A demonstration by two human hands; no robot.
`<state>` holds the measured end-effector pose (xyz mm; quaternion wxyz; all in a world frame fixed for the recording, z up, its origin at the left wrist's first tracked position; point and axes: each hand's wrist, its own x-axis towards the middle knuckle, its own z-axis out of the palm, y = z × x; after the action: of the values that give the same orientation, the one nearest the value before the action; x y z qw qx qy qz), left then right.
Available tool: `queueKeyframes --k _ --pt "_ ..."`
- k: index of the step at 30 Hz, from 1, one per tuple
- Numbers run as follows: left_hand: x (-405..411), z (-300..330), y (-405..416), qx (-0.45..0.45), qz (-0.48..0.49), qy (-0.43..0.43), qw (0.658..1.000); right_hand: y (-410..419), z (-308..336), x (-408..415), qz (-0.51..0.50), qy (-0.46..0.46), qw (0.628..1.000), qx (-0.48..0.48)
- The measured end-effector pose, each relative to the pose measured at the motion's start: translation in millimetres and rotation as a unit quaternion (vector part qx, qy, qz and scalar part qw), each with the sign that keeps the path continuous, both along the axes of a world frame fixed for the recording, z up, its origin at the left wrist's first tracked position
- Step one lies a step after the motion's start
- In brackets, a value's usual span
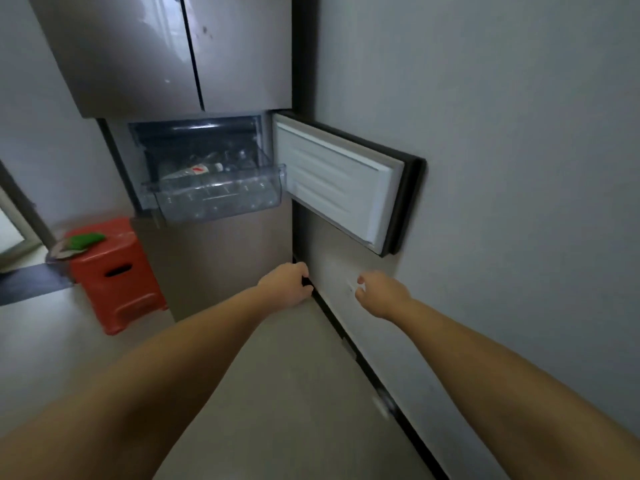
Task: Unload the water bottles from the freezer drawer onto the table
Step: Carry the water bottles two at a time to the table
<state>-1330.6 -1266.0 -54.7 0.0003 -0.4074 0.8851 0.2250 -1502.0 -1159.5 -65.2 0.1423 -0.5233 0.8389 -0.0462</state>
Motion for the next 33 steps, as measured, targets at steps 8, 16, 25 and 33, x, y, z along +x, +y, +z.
queueKeyframes --k 8,16,25,33 --pt "-31 22 -120 -0.011 0.116 0.009 0.993 -156 20 -55 0.101 -0.001 0.995 -0.008" --pt "-32 20 -230 -0.014 0.171 0.005 0.985 -283 14 -60 0.158 -0.016 0.987 -0.024" --pt "-52 31 -404 -0.032 0.155 0.032 0.987 -460 28 -62 0.153 -0.014 0.984 -0.086" --pt "-33 36 -529 -0.028 0.219 0.052 0.974 -589 35 -45 0.137 -0.016 0.979 -0.148"
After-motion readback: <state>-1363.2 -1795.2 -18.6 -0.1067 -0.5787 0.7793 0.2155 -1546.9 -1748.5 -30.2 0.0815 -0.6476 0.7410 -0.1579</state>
